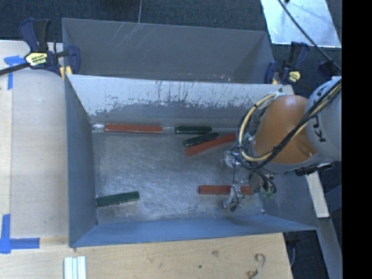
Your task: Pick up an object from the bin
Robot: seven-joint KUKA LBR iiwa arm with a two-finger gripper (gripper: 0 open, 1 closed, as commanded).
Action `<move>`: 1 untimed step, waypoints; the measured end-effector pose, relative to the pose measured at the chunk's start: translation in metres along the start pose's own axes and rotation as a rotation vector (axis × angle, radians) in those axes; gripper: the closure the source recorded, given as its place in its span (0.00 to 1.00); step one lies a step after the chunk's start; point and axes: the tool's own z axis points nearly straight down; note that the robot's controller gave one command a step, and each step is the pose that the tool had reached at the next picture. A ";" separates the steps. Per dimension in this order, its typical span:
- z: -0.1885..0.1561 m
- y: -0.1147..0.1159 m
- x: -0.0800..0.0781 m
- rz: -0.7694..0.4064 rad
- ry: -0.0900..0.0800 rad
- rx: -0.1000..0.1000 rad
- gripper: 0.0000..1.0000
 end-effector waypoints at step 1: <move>0.000 0.000 -0.001 -0.003 -0.001 0.000 0.00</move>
Offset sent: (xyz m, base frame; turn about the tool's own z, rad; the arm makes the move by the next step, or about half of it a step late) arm 0.0000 0.0000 0.0000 0.0000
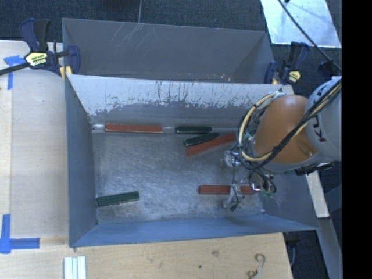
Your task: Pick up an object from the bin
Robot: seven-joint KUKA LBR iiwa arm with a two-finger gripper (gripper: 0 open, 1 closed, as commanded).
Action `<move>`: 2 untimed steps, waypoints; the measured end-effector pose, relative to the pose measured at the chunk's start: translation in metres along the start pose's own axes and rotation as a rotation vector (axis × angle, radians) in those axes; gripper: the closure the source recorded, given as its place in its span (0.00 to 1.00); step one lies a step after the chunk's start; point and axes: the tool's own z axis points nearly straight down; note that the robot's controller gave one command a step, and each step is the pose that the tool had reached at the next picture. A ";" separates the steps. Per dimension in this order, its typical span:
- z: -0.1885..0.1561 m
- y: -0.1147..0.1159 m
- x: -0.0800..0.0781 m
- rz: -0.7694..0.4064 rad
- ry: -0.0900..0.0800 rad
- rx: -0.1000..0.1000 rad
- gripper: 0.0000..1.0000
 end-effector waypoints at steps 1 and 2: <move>0.000 0.000 -0.001 -0.003 -0.001 0.000 0.00; 0.000 0.001 -0.002 -0.007 -0.002 0.000 0.00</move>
Offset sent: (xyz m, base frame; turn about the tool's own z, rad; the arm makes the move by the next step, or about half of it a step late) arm 0.0000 0.0000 0.0000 0.0000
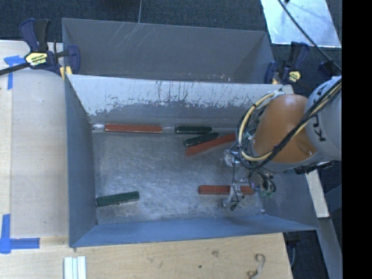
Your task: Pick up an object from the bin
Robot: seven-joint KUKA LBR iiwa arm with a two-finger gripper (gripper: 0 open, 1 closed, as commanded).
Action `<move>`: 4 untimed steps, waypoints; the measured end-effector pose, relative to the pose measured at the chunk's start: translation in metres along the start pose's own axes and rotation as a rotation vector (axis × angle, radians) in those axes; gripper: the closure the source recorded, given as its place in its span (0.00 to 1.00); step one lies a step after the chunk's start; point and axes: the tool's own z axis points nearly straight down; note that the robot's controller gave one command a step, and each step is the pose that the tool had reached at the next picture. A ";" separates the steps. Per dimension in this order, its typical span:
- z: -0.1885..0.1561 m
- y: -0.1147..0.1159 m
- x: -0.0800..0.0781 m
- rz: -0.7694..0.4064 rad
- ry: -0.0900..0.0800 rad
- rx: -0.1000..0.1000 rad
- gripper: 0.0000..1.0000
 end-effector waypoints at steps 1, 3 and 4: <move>0.000 0.000 -0.001 -0.004 -0.002 0.000 0.00; -0.031 0.000 -0.003 -0.005 -0.001 0.000 1.00; -0.039 0.000 -0.005 -0.007 -0.001 0.000 1.00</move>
Offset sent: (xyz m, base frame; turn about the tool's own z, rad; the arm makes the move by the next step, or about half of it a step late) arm 0.0000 0.0000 0.0000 0.0000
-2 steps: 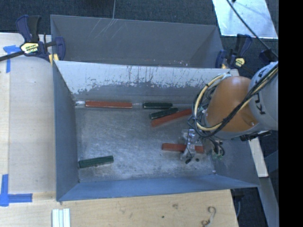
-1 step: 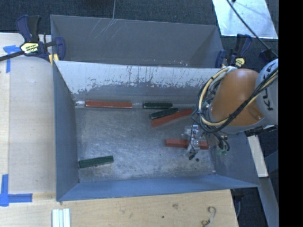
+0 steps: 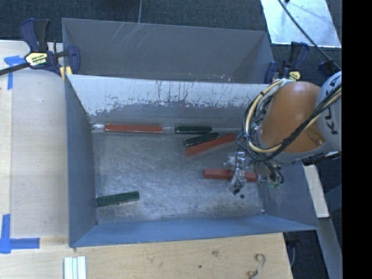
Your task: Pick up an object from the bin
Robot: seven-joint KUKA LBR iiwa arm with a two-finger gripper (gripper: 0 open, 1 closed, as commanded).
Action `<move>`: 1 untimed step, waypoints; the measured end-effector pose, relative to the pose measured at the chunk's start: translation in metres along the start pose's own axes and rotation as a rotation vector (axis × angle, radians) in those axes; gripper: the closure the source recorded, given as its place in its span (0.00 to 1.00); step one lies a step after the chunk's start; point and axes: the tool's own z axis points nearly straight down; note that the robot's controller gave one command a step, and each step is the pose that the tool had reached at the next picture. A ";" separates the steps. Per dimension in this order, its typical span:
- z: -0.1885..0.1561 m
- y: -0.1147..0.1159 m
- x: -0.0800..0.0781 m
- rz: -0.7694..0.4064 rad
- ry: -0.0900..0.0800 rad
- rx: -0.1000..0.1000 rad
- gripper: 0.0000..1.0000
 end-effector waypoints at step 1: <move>-0.035 0.000 -0.002 -0.001 0.002 0.000 1.00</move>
Offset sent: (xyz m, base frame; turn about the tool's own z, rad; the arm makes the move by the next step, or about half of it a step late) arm 0.0000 0.0001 0.0344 0.0000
